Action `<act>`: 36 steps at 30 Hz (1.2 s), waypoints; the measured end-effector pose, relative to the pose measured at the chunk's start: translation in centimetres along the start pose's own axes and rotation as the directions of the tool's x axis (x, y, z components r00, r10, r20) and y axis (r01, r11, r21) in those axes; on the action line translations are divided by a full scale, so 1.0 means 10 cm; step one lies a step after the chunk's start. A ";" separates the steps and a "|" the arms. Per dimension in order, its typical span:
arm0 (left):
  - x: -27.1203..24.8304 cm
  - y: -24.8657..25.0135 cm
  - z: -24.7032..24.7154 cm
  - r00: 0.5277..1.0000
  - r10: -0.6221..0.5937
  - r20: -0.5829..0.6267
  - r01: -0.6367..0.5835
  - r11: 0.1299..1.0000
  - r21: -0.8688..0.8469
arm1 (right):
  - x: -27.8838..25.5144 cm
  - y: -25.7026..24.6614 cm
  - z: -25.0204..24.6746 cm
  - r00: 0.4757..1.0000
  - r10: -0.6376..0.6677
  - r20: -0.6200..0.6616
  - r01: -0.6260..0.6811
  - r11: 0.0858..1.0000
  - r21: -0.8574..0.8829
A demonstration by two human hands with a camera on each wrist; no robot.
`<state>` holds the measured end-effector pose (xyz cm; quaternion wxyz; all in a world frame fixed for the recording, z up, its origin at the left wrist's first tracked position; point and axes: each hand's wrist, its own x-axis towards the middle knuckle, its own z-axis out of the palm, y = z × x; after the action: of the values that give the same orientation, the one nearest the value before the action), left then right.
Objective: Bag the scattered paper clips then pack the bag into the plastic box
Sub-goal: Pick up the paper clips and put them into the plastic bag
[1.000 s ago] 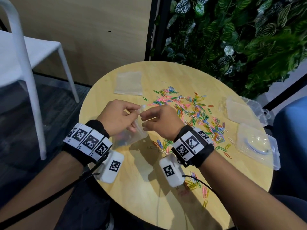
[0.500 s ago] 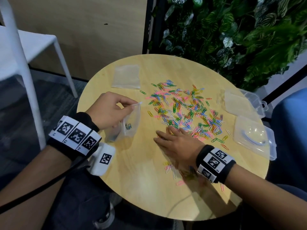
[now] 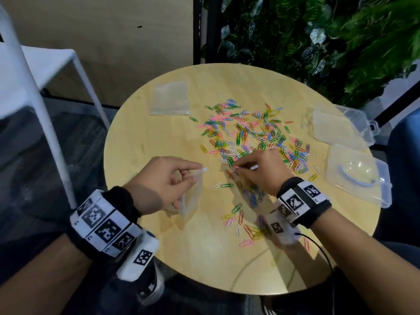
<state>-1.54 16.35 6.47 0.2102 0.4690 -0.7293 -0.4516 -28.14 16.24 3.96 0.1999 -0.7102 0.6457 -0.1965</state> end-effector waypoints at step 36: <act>0.27 0.17 0.42 0.994 -0.097 -0.059 0.079 0.963 -0.256 | 0.06 -0.10 -0.19 0.988 -0.078 0.132 0.101 0.980 -0.174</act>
<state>-6.70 16.17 5.48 0.2737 0.4861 -0.6362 -0.5330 -28.25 15.70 6.12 0.1656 -0.7646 0.6146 -0.1012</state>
